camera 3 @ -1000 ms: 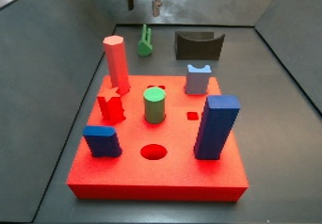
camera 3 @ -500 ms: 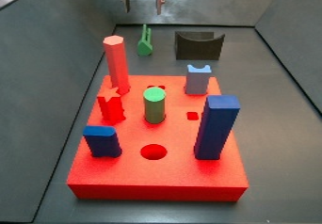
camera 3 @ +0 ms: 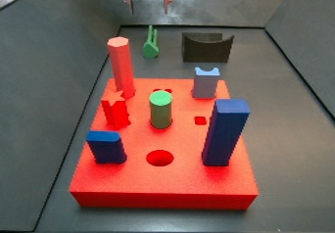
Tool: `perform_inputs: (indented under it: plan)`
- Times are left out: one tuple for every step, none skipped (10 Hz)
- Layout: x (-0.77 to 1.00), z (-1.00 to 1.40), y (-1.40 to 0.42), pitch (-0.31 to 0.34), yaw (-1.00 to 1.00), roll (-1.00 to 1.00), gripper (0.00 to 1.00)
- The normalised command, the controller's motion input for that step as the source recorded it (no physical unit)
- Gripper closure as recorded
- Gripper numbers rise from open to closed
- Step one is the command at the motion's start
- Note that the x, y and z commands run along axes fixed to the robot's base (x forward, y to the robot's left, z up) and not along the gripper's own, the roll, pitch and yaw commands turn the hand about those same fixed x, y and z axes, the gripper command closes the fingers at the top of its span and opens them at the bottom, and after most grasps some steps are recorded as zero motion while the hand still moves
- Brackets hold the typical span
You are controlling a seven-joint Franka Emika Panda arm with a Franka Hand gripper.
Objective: Pick up the 3 prong object. Move up. Rotate the 3 prong object. Place the 3 prong object on the fixture. Regrasp the 3 prong object. Move to above the board. Insert the 3 prong object.
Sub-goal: Rotate the 3 prong object, then move up.
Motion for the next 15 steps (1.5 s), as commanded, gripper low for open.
perform_inputs:
  plan:
    - [0.01,-1.0,0.0,-0.017,-0.04,0.0,0.0]
    - [0.02,-1.0,0.0,-0.026,-0.04,0.0,0.0]
    - [0.02,-1.0,0.0,-0.029,-0.04,-0.01,0.0]
    - [0.03,-1.0,0.01,-0.033,-0.03,-0.02,0.0]
    - [0.04,-1.0,0.01,-0.037,-0.02,-0.03,0.0]
    - [0.04,-1.0,0.01,-0.039,-0.02,-0.04,0.0]
    - [0.04,-0.86,0.01,-0.042,-0.01,-0.05,0.0]
    - [0.04,-0.73,0.01,-0.048,-0.01,-0.05,0.0]
    - [0.04,-0.6,0.01,-0.056,0.0,-0.06,0.0]
    - [0.03,-0.44,0.01,-0.059,0.0,-0.07,0.0]
    - [0.04,-0.32,0.01,-0.061,0.01,-0.07,0.0]
    - [0.03,-0.21,0.01,-0.063,0.01,-0.08,0.0]
    - [0.0,0.0,0.0,0.0,0.0,0.0,1.0]
    - [0.0,0.83,0.0,0.0,0.0,0.0,1.0]
    - [-0.01,0.81,0.0,0.012,0.0,0.0,1.0]
